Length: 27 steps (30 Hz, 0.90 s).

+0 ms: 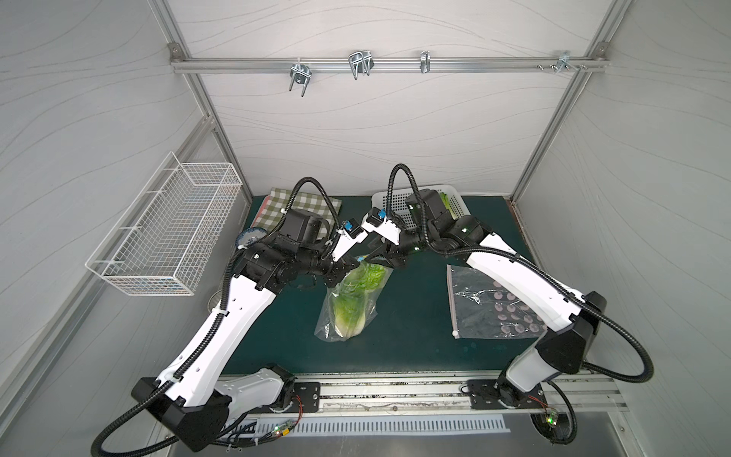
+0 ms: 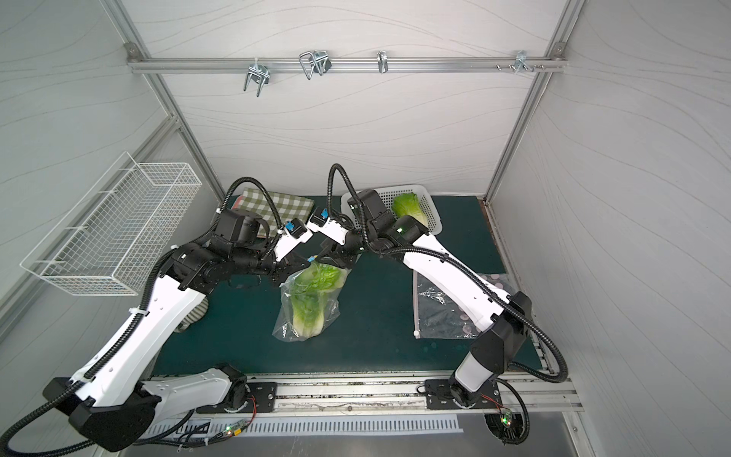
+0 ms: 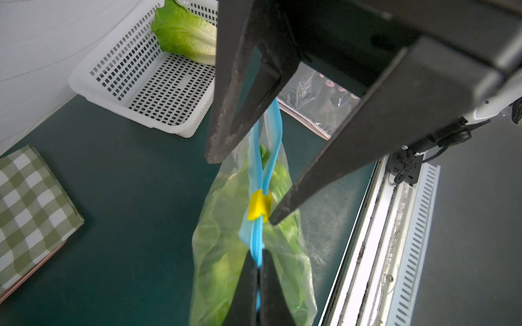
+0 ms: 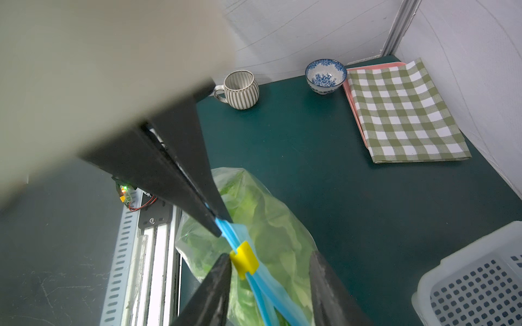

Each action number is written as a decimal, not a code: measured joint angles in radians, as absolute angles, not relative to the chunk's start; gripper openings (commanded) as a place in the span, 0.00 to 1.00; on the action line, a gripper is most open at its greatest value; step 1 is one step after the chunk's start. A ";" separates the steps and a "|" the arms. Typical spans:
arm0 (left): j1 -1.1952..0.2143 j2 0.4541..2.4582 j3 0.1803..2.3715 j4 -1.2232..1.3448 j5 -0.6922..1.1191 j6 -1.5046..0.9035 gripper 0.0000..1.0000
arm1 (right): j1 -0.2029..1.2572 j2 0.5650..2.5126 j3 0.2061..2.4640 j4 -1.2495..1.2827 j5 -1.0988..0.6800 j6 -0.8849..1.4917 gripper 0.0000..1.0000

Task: Put the chinese cabbages into a zipper bag and zip it
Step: Zip the zipper on the zipper food storage bag.

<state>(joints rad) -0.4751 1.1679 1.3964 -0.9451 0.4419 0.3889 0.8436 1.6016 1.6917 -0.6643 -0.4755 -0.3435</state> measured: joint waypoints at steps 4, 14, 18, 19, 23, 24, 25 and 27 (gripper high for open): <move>-0.475 1.168 1.396 -0.945 0.442 0.389 0.00 | 0.842 1.602 1.684 -0.647 -0.485 -0.348 0.41; -0.475 1.168 1.396 -0.945 0.446 0.389 0.00 | 0.840 1.602 1.677 -0.628 -0.483 -0.368 0.52; -0.472 1.168 1.396 -0.947 0.452 0.392 0.00 | 0.837 1.593 1.646 -0.582 -0.489 -0.384 0.52; -0.470 1.168 1.396 -0.947 0.456 0.393 0.00 | 0.836 1.590 1.639 -0.574 -0.492 -0.390 0.51; -0.464 1.168 1.396 -0.947 0.466 0.403 0.00 | 0.834 1.589 1.637 -0.569 -0.509 -0.402 0.41; -0.463 1.168 1.396 -0.947 0.466 0.405 0.00 | 0.833 1.589 1.637 -0.569 -0.514 -0.405 0.37; -0.463 1.168 1.396 -0.947 0.467 0.408 0.00 | 0.832 1.589 1.637 -0.569 -0.521 -0.410 0.34; -0.459 1.168 1.396 -0.946 0.469 0.412 0.00 | 0.830 1.589 1.637 -0.570 -0.535 -0.414 0.30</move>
